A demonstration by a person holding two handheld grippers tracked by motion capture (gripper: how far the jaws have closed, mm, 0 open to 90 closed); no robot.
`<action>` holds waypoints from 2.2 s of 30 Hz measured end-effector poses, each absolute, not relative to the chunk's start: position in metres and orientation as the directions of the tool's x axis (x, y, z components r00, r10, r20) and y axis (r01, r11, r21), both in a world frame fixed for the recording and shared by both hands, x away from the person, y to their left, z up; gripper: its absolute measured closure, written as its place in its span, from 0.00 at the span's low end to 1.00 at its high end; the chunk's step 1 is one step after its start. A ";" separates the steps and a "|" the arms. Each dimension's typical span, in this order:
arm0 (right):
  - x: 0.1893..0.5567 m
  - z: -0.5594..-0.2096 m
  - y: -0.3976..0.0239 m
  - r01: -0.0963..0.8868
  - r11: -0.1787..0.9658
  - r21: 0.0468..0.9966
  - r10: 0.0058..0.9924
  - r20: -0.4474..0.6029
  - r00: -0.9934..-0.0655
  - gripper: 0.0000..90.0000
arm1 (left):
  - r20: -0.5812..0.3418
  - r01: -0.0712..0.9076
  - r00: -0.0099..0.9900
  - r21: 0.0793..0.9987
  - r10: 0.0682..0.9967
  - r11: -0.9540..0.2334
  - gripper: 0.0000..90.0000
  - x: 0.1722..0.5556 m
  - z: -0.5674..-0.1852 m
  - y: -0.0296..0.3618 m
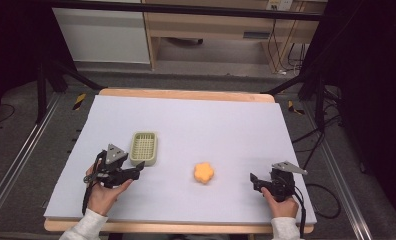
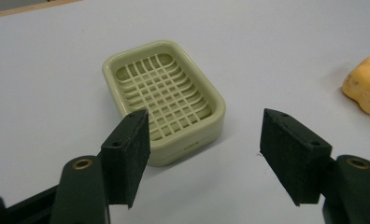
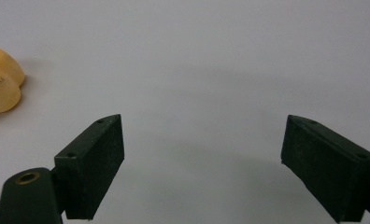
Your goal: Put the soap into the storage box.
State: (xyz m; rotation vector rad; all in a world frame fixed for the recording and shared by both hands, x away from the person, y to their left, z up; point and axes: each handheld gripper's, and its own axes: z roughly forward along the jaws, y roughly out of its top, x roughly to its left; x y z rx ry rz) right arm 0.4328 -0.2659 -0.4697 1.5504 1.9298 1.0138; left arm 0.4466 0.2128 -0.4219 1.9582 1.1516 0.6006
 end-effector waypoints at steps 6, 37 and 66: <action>0.433 -0.470 -0.266 0.616 0.094 0.782 0.964 0.084 -0.254 0.15 | 0.024 0.495 0.508 0.810 0.861 -0.315 0.35 0.451 -0.415 0.198; 0.433 -0.470 -0.265 0.612 0.102 0.785 0.961 0.082 -0.266 0.15 | 0.014 0.479 0.646 0.770 0.763 -0.420 0.28 0.464 -0.406 0.114; 0.436 -0.470 -0.261 0.609 0.119 0.785 0.958 0.071 -0.279 0.15 | -0.013 0.501 0.715 0.707 0.699 -0.499 0.26 0.479 -0.412 0.057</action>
